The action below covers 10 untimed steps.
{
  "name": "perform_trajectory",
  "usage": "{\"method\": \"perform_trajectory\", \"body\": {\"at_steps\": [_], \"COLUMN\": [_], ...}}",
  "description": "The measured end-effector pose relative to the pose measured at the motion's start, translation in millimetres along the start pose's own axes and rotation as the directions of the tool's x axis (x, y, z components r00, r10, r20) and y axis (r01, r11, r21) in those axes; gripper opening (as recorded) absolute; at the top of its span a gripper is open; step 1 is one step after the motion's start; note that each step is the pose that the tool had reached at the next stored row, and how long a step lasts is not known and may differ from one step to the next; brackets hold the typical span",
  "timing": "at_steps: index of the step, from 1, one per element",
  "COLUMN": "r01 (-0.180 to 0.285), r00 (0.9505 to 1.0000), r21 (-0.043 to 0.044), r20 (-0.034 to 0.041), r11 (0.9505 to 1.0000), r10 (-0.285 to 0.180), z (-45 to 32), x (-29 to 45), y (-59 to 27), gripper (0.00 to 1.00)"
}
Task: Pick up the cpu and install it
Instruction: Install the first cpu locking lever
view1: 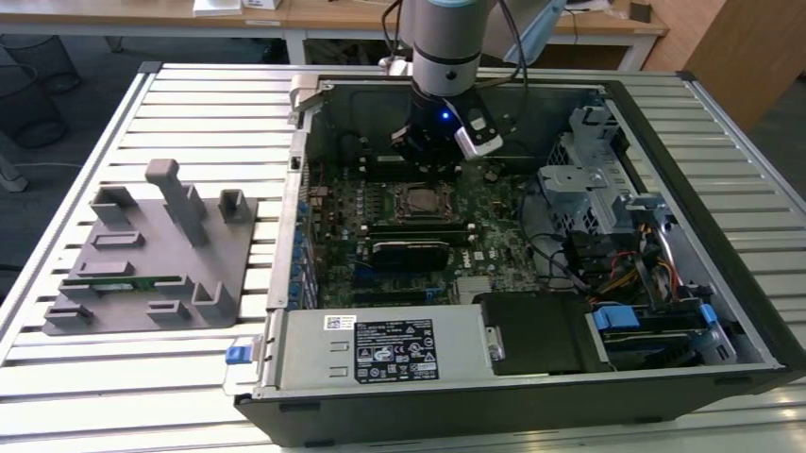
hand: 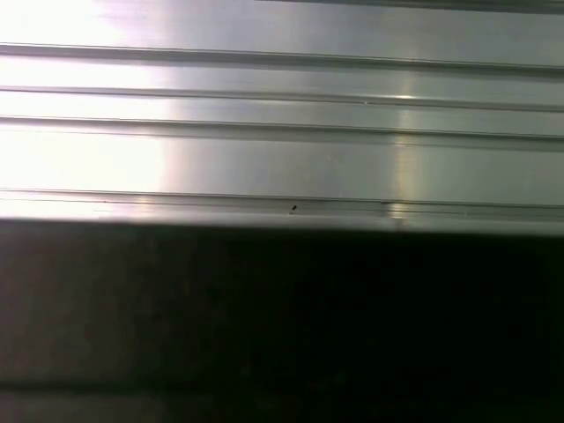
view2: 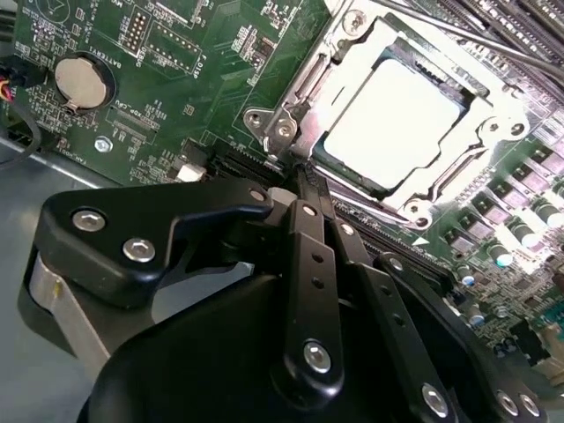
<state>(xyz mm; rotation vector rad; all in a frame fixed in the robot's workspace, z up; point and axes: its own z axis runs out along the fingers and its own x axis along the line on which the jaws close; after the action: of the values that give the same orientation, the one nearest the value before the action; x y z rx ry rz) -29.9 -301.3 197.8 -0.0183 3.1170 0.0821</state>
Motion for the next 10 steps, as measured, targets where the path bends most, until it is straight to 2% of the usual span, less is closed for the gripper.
{"method": "perform_trajectory", "body": {"at_steps": [7,10], "r01": [0.0,0.0], "r00": [1.0,1.0], "r21": [-0.0003,0.0044], "r20": [0.0001,-0.0001], "r11": [1.0,1.0], "r10": [0.0,0.0], "z": [-3.1,-1.5], "x": [-0.2,-0.2], "y": [0.2,0.0], "gripper": [0.11,0.11]}}
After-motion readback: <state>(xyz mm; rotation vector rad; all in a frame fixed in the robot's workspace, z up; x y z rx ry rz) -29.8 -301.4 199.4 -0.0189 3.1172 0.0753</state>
